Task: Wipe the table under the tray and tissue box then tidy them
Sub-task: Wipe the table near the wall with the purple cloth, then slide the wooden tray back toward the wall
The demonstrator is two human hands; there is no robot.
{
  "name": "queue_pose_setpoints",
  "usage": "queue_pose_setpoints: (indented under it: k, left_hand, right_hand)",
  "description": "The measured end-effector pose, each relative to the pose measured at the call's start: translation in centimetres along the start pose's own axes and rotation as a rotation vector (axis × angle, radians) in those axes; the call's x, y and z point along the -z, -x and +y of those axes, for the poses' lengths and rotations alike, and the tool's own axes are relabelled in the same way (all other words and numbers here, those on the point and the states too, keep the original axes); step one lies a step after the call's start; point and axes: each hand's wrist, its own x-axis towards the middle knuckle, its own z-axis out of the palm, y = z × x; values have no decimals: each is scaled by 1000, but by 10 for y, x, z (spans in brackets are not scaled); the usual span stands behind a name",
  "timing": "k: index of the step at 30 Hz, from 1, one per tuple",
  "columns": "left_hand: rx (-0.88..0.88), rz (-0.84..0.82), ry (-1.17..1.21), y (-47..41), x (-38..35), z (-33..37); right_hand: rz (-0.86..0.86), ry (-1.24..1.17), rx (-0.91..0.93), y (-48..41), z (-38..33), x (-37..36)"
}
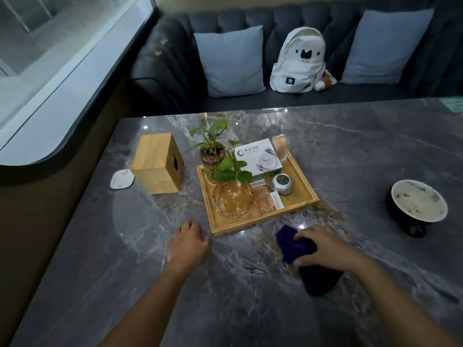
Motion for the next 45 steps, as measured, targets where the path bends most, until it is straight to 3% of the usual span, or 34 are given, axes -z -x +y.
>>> queue_pose_setpoints:
  k: [3, 6, 12, 16, 26, 41, 45]
  left_hand:
    - [48, 19, 120, -15, 13, 9]
    - [72, 51, 154, -27, 24, 16]
    - [144, 58, 153, -50, 31, 30]
    - [153, 4, 134, -58, 27, 35]
    - [139, 3, 42, -74, 19, 44]
    - [34, 63, 80, -55, 14, 36]
    - [87, 98, 181, -29, 15, 20]
  right_hand:
    - [-48, -241, 14, -11, -1, 29]
    - [144, -405, 9, -33, 3, 48]
    - [542, -257, -147, -75, -7, 66]
    - [660, -136, -215, -102, -7, 68]
    - [441, 126, -206, -137, 2, 75]
    - [426, 260, -108, -129, -1, 69]
    - [460, 309, -57, -117, -8, 60]
